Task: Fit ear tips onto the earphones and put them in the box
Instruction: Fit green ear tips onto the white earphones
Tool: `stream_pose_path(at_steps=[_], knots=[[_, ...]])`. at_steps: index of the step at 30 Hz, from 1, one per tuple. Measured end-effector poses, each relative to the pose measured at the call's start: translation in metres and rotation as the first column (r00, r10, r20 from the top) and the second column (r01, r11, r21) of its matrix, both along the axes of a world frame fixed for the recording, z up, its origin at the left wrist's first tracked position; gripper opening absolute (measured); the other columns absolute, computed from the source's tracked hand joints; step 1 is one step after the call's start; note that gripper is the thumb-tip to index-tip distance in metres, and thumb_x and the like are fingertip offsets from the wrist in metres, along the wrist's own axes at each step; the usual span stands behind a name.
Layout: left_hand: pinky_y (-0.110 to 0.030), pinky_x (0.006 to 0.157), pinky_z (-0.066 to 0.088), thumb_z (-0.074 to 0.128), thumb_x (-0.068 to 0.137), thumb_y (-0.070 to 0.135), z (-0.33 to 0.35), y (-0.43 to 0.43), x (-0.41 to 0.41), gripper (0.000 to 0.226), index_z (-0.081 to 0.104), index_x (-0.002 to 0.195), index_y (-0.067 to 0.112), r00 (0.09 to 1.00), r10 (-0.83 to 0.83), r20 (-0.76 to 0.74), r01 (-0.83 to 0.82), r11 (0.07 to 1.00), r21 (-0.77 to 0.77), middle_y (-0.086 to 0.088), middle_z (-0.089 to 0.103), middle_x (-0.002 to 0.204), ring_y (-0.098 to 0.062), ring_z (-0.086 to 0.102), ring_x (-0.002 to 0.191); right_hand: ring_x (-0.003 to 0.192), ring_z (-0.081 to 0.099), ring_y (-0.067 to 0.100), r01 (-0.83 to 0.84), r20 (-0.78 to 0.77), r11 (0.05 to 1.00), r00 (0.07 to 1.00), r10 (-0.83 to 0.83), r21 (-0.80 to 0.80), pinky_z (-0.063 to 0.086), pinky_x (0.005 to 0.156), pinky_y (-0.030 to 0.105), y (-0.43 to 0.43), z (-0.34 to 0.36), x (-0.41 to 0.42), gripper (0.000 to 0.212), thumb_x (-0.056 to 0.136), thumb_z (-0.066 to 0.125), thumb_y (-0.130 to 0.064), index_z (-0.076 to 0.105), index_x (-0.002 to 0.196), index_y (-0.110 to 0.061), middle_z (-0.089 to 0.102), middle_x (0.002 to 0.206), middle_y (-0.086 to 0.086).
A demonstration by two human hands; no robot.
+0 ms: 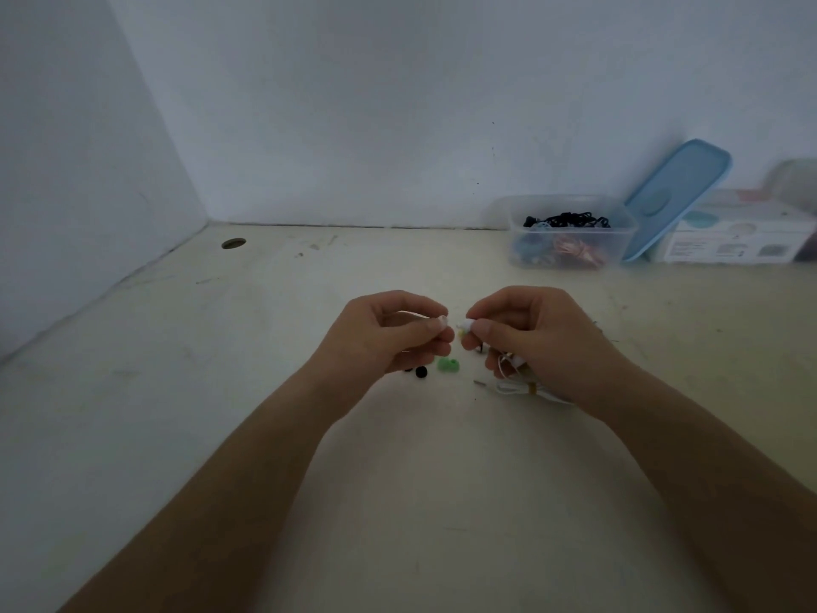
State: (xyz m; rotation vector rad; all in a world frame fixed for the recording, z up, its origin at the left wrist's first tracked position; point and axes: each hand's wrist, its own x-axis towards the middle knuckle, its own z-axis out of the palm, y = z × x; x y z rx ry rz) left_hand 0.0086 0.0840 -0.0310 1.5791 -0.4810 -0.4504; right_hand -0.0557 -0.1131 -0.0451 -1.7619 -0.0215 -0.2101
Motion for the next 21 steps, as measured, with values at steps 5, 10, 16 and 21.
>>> stream_pose_path(at_steps=[5,10,16,21], knots=[[-0.027,0.078,0.06,0.065,0.089,0.004,-0.0038,-0.0038,-0.0019,0.012,0.069,0.101,0.005,0.999,-0.041,-0.021,0.041,0.998,-0.039,-0.017,0.076,0.094,-0.025,0.075,0.086,0.06,0.066,0.022,-0.027,0.034,1.0,0.999,0.027,-0.006,0.054,0.056,0.03,-0.0007,0.0002,0.0001,0.006,0.091,0.067,-0.007,0.071,0.094,-0.011,0.076,0.079,0.01],[-0.027,0.076,0.06,0.065,0.09,0.001,-0.0061,-0.0043,-0.0022,0.012,0.069,0.099,0.006,0.999,-0.054,-0.004,0.054,0.998,-0.021,-0.016,0.076,0.094,-0.027,0.075,0.087,0.059,0.065,0.021,-0.045,0.047,0.999,0.998,0.045,-0.01,0.054,0.053,0.029,-0.0001,0.0003,-0.0003,0.005,0.09,0.068,-0.007,0.071,0.093,-0.009,0.075,0.078,0.011],[-0.03,0.08,0.06,0.068,0.088,0.002,-0.0058,-0.0037,-0.0022,0.014,0.069,0.101,0.005,0.998,-0.053,0.027,0.053,0.999,0.008,-0.015,0.076,0.094,-0.027,0.075,0.089,0.059,0.065,0.021,-0.04,0.045,0.999,0.998,0.041,-0.02,0.055,0.056,0.031,-0.0001,0.0005,-0.0006,0.005,0.09,0.069,-0.007,0.071,0.094,-0.008,0.075,0.078,0.011],[-0.028,0.076,0.06,0.071,0.085,0.004,-0.0048,-0.004,-0.0024,0.014,0.068,0.099,0.003,0.999,-0.031,0.033,0.031,0.999,0.01,-0.016,0.076,0.091,-0.026,0.075,0.087,0.059,0.065,0.019,-0.048,0.041,0.998,0.998,0.05,-0.051,0.055,0.057,0.027,-0.0013,0.0014,-0.001,0.006,0.09,0.068,-0.008,0.071,0.096,-0.009,0.075,0.078,0.01]])
